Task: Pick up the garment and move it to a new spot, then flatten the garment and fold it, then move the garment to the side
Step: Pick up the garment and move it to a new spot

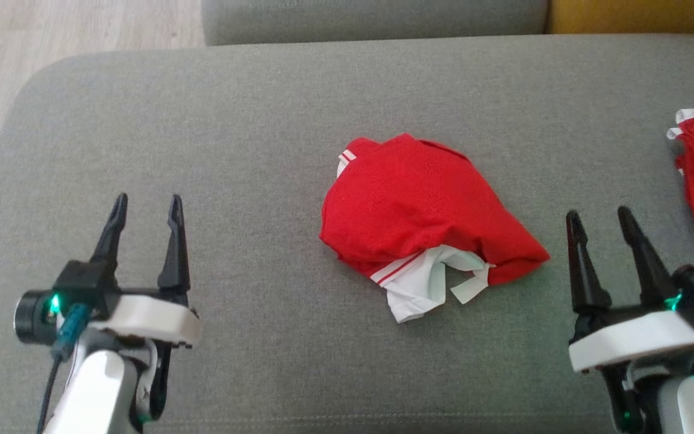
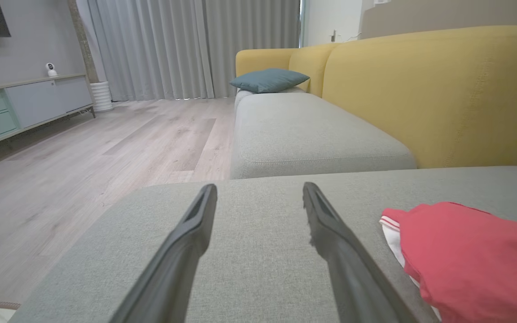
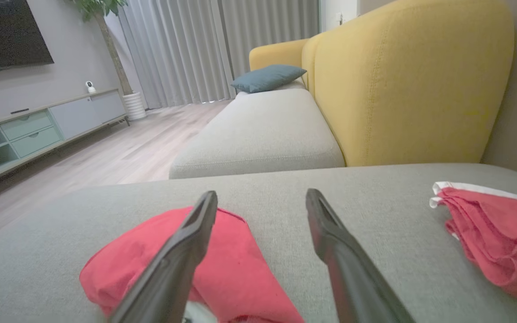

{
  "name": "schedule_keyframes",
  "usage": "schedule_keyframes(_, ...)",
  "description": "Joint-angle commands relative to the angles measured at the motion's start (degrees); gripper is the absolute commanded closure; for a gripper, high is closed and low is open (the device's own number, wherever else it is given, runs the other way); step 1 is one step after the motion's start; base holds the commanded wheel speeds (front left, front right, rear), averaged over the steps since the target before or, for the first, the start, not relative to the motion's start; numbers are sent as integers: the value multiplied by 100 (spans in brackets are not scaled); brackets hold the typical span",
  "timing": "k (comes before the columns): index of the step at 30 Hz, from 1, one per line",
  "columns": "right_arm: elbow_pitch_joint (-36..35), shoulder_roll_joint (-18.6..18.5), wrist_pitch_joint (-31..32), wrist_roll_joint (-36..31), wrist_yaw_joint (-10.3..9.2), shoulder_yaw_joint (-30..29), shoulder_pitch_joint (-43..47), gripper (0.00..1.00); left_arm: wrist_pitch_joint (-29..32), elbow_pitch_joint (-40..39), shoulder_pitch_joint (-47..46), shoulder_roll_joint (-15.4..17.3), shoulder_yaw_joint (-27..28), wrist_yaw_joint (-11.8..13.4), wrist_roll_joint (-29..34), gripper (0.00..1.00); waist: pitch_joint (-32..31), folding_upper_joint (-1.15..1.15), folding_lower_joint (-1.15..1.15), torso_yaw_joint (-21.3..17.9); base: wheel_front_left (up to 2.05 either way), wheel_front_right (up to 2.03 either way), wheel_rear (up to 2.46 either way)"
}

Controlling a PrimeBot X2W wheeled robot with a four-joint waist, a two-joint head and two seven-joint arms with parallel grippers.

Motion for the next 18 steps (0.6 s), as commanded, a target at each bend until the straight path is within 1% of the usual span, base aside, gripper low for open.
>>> schedule_keyframes(1,-208,-20,19,-35,37,143,-23,0,-69,-214,-133,151,244,-25,64,0,-38,0,0,-20,0,0,0)
schedule_keyframes(9,-238,-20,79,-42,37,150,184,0,-69,-360,265,110,217,-22,195,0,-253,0,0,-39,0,0,0)
schedule_keyframes(18,-280,-20,144,-16,37,146,286,0,-68,-357,464,178,161,-43,206,0,-352,0,0,-30,0,0,0)
